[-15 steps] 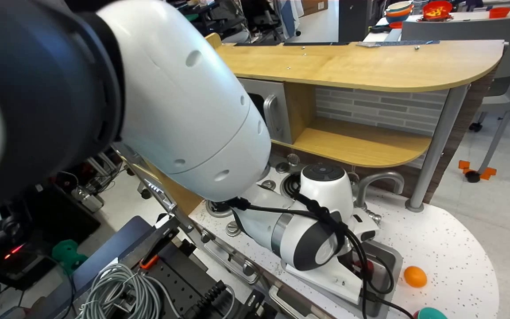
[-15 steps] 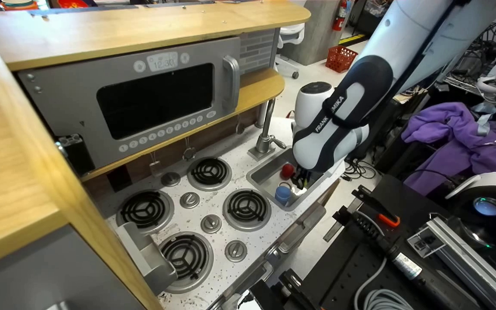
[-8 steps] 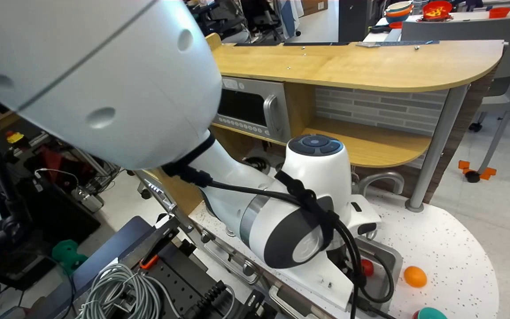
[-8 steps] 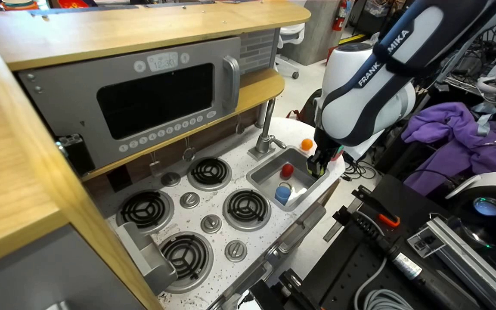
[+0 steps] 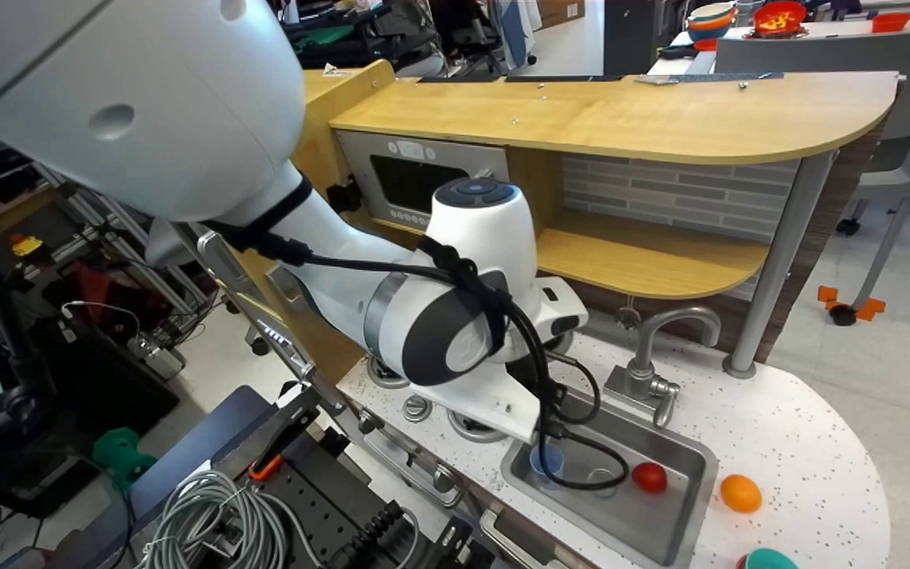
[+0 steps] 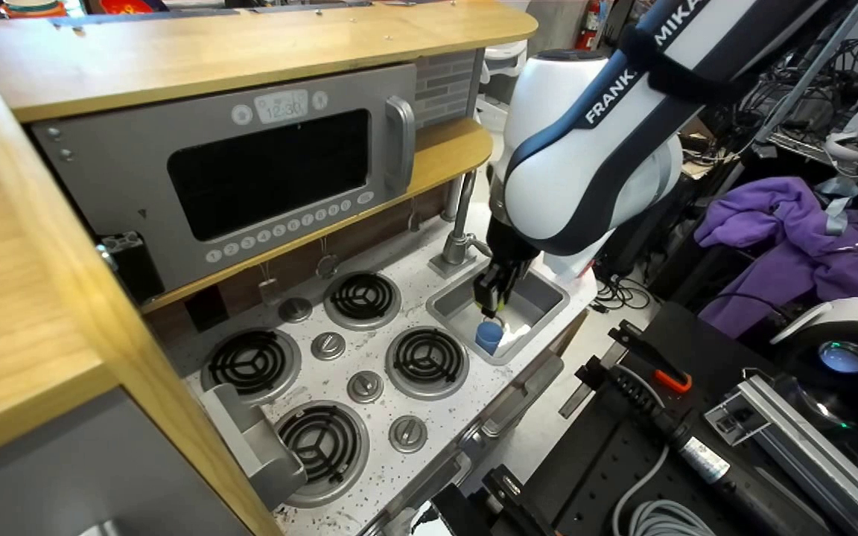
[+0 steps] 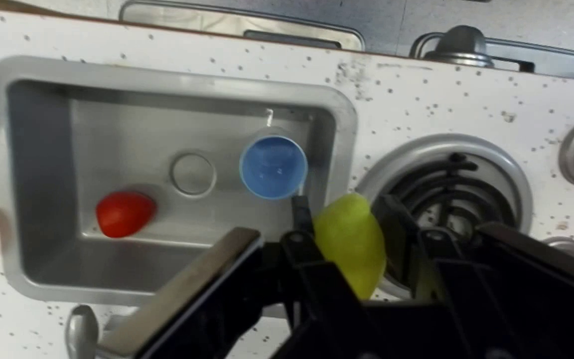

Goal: Remove the plastic lemon from the sink and put it on the stove

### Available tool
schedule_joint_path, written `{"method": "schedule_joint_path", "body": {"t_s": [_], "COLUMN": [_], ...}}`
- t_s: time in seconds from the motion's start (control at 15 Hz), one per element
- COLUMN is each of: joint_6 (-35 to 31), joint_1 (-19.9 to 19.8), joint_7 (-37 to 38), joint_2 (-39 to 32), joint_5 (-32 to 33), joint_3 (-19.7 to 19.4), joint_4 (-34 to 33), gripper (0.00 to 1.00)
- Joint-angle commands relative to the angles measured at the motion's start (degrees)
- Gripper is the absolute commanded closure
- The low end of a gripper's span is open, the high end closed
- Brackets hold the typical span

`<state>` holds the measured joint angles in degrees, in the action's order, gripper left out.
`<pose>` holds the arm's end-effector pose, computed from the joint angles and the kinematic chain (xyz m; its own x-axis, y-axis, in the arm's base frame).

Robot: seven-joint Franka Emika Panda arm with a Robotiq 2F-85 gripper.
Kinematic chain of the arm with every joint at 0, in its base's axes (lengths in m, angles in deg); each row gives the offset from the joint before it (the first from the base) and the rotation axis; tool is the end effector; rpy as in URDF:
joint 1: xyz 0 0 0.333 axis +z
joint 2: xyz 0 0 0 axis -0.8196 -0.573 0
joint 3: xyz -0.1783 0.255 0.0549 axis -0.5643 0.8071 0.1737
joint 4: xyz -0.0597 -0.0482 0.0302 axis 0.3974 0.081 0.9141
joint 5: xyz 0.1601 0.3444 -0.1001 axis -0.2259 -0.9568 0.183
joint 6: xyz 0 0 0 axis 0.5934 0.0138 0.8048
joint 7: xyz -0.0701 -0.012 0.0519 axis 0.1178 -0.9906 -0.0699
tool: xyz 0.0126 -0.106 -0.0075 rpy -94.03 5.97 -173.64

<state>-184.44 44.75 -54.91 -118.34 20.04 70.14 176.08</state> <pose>0.5349 -0.0714 0.0786 0.9831 0.1773 -0.0449 0.1777 -0.9841 0.0040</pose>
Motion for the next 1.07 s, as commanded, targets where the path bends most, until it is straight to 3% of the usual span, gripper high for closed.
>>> {"method": "schedule_joint_path", "body": {"t_s": [0.0, 0.33, 1.0], "joint_6": [1.12, 1.06, 0.67], "joint_1": [5.03, 10.86, 13.0], "joint_7": [1.25, 5.44, 7.26], "joint_2": [-1.05, -5.49, -13.97], "joint_5": [0.19, 0.68, 1.45], "joint_3": [0.49, -1.98, -4.72], "joint_4": [-1.92, -5.58, -12.34], "gripper": [0.87, 0.87, 0.87]}}
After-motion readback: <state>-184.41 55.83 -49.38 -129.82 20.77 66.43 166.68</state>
